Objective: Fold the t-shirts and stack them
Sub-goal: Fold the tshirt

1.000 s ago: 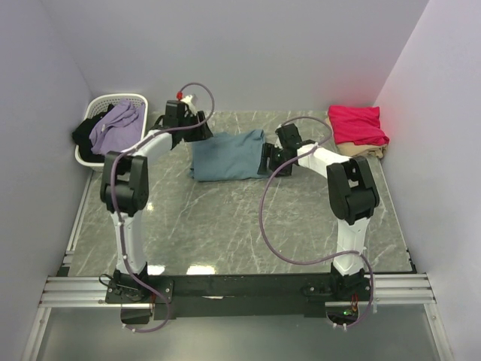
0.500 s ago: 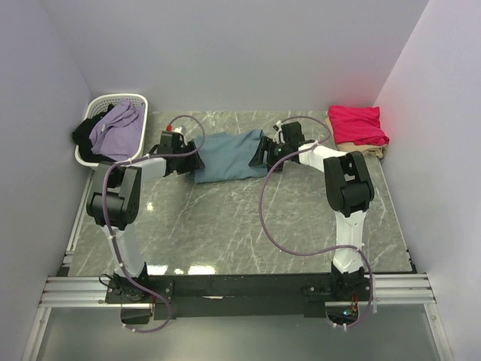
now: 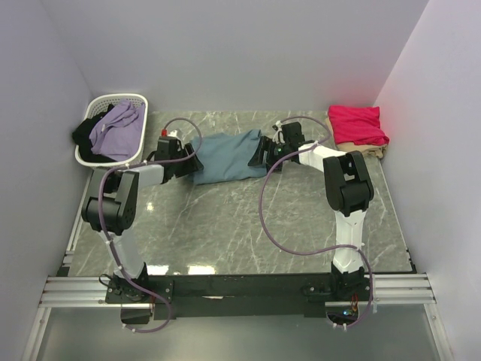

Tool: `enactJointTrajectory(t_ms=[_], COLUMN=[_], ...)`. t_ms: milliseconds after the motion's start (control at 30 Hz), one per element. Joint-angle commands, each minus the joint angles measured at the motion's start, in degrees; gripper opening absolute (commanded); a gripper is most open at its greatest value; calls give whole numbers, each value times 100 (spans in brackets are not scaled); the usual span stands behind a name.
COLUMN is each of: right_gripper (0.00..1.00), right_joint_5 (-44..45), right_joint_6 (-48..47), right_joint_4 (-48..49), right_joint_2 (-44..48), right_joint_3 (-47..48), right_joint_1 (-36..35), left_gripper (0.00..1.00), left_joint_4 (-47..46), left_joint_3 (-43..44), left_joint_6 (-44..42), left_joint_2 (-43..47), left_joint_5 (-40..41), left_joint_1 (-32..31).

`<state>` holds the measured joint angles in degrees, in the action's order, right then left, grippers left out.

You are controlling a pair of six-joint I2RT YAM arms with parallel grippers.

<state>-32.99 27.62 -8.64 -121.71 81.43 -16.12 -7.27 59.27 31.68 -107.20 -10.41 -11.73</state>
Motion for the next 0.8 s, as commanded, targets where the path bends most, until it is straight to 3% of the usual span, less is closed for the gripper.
enactJointTrajectory(t_ms=[0, 300, 600, 767], right_gripper=[76, 77, 76, 77], right_joint_5=[109, 65, 30, 21], right_joint_6=[-134, -151, -186, -213], right_joint_4=[-314, -305, -375, -419], right_joint_2=[-292, -327, -371, -415], right_joint_3=[-101, -92, -13, 22], right_joint_1=[-14, -23, -23, -23], left_gripper=[63, 81, 82, 82], left_joint_4=[525, 919, 1008, 701], left_joint_3=[-468, -460, -460, -574], left_joint_6=[101, 22, 110, 224], left_joint_2=[348, 1166, 973, 867], left_joint_5=[530, 1207, 1094, 586], left_joint_1=[-23, -75, -75, -84])
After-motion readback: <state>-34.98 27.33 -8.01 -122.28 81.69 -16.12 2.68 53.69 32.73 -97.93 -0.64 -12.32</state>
